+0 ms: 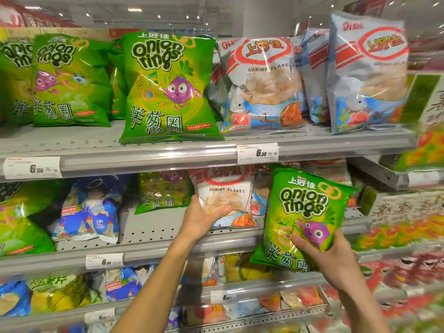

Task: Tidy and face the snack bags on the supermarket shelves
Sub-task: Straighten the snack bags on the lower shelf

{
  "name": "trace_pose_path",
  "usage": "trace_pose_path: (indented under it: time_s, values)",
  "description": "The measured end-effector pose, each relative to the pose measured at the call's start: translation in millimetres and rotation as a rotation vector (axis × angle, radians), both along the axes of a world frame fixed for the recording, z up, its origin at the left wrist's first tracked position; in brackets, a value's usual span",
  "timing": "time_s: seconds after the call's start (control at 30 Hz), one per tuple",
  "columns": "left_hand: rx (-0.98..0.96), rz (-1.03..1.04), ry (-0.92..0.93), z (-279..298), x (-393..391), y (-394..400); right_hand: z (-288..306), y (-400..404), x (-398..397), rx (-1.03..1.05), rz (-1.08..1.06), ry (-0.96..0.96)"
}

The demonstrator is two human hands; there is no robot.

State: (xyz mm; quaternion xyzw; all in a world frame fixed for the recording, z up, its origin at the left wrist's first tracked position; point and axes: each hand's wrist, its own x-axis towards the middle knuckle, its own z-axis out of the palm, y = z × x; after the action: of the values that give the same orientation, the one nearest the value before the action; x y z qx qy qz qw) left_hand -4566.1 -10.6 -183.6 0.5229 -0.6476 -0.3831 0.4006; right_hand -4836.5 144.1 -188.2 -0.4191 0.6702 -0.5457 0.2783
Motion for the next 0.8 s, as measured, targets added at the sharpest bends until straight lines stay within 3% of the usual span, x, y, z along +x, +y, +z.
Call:
trace_pose_path:
  time_s: [0.13,0.4,0.63,0.8]
  values:
    - [-0.085,0.102,-0.254,1,6,10,5,6,10,-0.025,0.031,0.001]
    - [-0.336,0.393,-0.462,-22,81,60,3,-4,77,-0.054,0.236,0.049]
    - [-0.672,0.57,-0.465,-38,181,83,5,-36,177,-0.087,0.38,0.102]
    - [-0.676,0.52,-0.587,-51,247,76,18,-72,243,-0.132,0.295,0.226]
